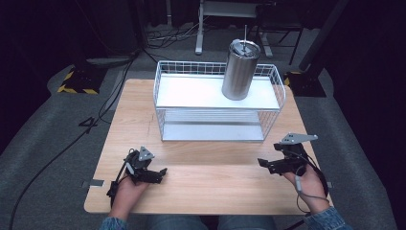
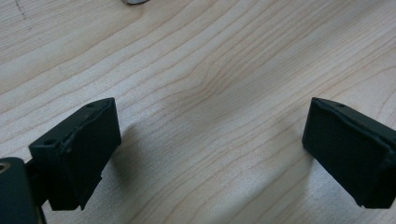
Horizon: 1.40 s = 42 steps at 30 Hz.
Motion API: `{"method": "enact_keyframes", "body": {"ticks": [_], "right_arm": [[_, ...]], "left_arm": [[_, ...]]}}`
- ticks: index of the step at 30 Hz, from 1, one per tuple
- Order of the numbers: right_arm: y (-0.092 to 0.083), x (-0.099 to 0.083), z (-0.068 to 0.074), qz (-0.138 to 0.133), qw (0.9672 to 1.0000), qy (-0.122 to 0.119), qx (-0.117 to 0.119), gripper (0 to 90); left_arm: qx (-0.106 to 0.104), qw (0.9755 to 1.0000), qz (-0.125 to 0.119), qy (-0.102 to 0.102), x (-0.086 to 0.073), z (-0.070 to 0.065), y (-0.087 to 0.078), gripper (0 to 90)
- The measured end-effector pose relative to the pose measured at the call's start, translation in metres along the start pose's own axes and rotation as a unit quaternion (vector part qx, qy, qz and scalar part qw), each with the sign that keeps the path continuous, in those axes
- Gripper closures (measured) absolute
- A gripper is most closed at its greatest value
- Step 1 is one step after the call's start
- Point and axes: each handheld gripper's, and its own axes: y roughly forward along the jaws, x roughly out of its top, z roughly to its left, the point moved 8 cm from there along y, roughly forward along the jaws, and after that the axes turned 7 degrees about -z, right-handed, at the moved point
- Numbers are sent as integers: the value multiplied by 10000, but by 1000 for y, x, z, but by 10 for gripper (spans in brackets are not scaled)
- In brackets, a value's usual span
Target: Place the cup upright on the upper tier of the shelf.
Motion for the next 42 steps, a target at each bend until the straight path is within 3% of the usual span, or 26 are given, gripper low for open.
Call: {"method": "enact_keyframes", "body": {"ticks": [3, 7, 19, 34, 36, 38, 42], "right_arm": [[6, -10, 1, 161, 9999, 45, 16, 96], [14, -24, 2, 616, 9981, 87, 32, 96], [35, -58, 5, 920, 9957, -24, -91, 96], [49, -81, 9, 783, 9963, -200, -292, 95], [52, -85, 9, 781, 9964, -157, -285, 54], [54, -87, 9, 671, 9972, -126, -306, 8], [57, -88, 8, 331, 9988, -66, -358, 0]], "left_arm": [[-1, 10000, 1, 1, 0, 0, 0, 49], [0, 10000, 1, 0, 0, 0, 0, 49], [0, 10000, 2, 0, 0, 0, 0, 49], [1, 10000, 3, 2, 0, 0, 0, 49], [0, 10000, 3, 2, 0, 0, 0, 49], [1, 10000, 2, 2, 0, 0, 0, 49], [0, 10000, 1, 0, 0, 0, 0, 49]]}}
